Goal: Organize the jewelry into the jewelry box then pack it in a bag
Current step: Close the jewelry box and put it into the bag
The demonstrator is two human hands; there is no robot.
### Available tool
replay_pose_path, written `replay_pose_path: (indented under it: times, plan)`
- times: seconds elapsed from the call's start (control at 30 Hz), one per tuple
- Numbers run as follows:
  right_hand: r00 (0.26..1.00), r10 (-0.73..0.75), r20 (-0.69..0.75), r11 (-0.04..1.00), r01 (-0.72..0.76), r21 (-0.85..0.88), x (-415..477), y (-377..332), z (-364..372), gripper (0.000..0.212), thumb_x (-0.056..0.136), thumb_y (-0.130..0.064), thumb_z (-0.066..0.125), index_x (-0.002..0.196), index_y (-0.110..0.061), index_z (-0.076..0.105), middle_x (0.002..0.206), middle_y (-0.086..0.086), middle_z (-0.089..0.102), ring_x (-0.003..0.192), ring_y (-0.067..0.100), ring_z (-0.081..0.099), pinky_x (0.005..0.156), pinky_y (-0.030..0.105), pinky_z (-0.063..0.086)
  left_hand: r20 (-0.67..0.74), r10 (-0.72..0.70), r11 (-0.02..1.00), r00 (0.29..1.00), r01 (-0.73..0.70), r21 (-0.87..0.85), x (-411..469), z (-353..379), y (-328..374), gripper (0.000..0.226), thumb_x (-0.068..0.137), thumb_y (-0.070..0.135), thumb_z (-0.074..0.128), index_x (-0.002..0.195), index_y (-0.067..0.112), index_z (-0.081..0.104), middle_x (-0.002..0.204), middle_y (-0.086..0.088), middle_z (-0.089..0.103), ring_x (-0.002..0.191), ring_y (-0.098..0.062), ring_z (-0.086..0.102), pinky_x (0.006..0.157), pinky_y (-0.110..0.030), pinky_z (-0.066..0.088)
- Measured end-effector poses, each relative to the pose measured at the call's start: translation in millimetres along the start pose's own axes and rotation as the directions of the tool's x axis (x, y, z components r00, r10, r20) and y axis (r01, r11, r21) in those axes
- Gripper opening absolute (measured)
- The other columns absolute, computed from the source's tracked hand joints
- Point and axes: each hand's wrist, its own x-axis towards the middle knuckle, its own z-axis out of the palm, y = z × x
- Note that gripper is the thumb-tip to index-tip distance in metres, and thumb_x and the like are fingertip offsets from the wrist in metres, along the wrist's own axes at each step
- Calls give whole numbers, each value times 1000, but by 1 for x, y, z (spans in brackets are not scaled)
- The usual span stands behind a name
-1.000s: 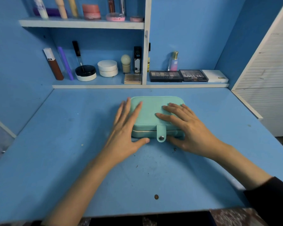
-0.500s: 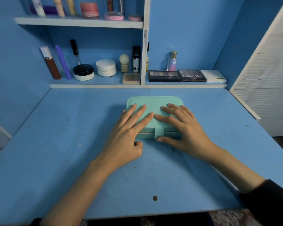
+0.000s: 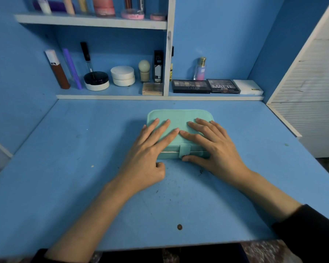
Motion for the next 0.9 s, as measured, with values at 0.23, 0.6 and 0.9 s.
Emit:
replay_pose_path:
  times: [0.23, 0.6, 0.9]
  plan:
    - [966, -28, 258, 1000, 27, 8, 5, 5, -21, 70, 77, -51, 55, 141, -36, 31, 145, -2, 40, 137, 19, 30, 111, 42, 26, 147, -103, 968, 984, 133, -213, 11, -18, 1, 81, 68, 8, 40, 135, 48, 21, 152, 23, 13, 142, 5, -1, 107, -2, -2]
    - [988, -21, -152, 946, 69, 317, 175, -26, -164, 54, 81, -45, 61, 131, -46, 39, 131, -22, 45, 123, -7, 36, 102, 9, 25, -535, -205, 883, 819, -80, -462, 119, -244, 4, 51, 70, 20, 54, 114, 45, 55, 114, 28, 55, 102, 18, 50, 92, -1, 30]
    - [894, 426, -138, 569, -146, 809, 387, -25, -226, 88, 85, -27, 68, 150, -28, 9, 151, 7, 28, 136, 23, 31, 106, 36, 27, -557, -362, 912, 747, 159, -379, 210, -345, -6, 59, 93, 26, 52, 147, 30, 29, 146, -2, 42, 120, -17, 49, 94, -27, 35]
